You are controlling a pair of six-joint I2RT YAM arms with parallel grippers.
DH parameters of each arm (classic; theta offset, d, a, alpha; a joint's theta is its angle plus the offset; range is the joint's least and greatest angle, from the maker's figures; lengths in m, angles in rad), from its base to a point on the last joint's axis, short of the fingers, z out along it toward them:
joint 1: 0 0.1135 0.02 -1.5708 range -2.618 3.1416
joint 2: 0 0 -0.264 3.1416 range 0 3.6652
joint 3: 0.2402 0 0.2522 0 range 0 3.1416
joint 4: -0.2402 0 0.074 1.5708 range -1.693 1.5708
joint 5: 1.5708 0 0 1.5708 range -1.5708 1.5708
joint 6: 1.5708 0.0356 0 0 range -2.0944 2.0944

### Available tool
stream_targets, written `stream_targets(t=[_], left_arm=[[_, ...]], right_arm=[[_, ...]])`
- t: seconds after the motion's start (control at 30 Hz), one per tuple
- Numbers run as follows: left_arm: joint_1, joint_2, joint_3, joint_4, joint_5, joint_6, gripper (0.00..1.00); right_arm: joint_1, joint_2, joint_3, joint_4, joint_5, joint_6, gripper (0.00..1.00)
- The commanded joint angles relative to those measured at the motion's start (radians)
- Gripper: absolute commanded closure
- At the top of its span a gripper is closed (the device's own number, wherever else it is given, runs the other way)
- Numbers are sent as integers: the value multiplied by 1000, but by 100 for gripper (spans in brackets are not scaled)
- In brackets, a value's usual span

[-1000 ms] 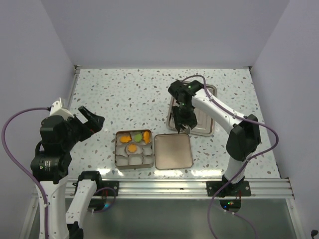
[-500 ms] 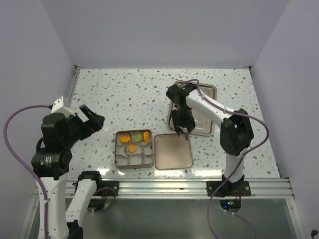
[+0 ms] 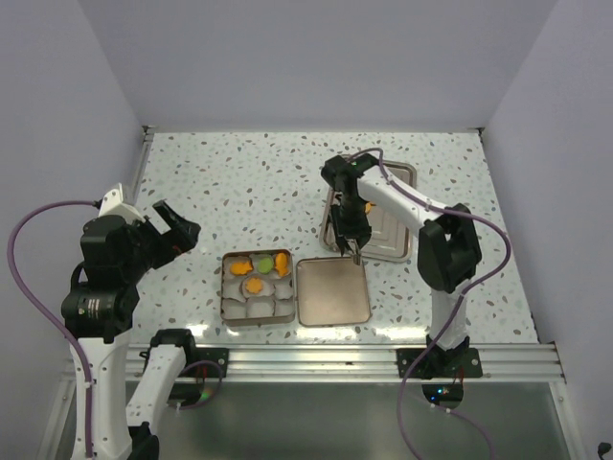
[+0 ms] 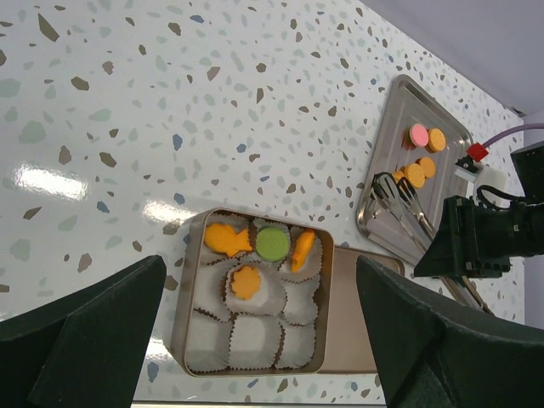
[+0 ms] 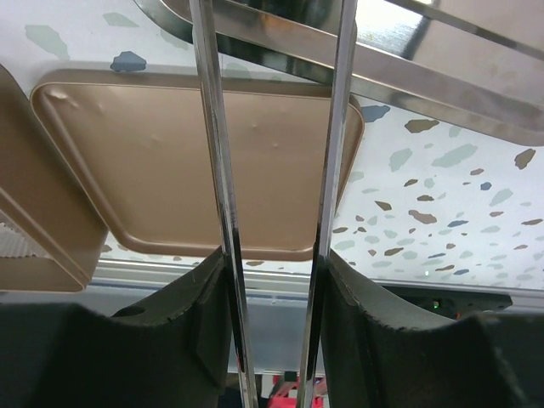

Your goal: Pack the cookies

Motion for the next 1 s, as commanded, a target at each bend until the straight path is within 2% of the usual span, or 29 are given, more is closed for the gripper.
stream_targets(t=[0.0, 0.13, 0.27, 0.4, 0.53, 0.73, 0.97], left_arm=[[-6, 6, 35, 16, -13, 23, 0], [-6, 0, 36, 13, -13, 23, 0], [-6, -2, 46, 10, -14, 22, 0], [-6, -2, 52, 13, -5, 20, 0], [-4, -5, 52, 18, 0, 17, 0], [-6, -8, 43, 27, 9, 11, 0], [-7, -16, 27, 39, 18, 2, 0]], right_arm=[[-12, -14, 22, 7, -17, -8, 61], [-24, -39, 33, -19, -8, -13, 64], [-28, -69, 115, -74, 3, -13, 64], [-28, -102, 180, -117, -40, -13, 64], [-22, -187, 166, -110, -172, 7, 65], [45, -289, 115, -121, -230, 52, 65], [269, -338, 115, -99, -307, 155, 65]])
